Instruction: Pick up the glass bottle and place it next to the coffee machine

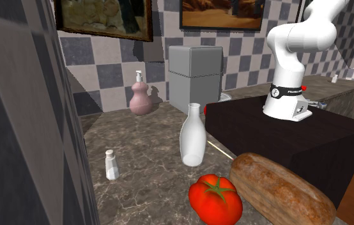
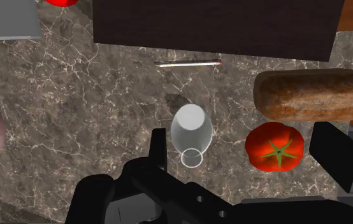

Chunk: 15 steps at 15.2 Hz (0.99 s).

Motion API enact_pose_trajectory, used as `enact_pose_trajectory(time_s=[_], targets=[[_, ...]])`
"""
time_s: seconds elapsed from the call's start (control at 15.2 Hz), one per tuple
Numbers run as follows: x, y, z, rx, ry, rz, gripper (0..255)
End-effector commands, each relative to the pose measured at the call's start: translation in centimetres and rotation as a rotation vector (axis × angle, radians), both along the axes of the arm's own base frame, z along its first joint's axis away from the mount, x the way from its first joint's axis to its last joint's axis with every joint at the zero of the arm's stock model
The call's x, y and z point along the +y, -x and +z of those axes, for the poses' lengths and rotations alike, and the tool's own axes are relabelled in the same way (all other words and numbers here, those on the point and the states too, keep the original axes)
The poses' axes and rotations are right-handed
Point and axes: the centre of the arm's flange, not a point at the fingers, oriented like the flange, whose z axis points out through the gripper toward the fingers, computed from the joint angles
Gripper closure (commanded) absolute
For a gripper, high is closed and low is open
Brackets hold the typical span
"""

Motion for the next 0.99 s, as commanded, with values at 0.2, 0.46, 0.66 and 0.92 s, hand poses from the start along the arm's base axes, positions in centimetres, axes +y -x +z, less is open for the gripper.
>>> enact_pose_trajectory(time_s=[0.2, 0.46, 0.66, 0.92], targets=[[-0.3, -1.6, -3.5, -0.012, -0.007, -0.006, 0], [-0.7, -3.8, -8.2, -0.028, -0.017, -0.013, 0], [-0.9, -5.4, -11.7, -0.04, -0.024, -0.018, 0], [-1.2, -7.8, -16.3, -0.056, -0.034, -0.026, 0]])
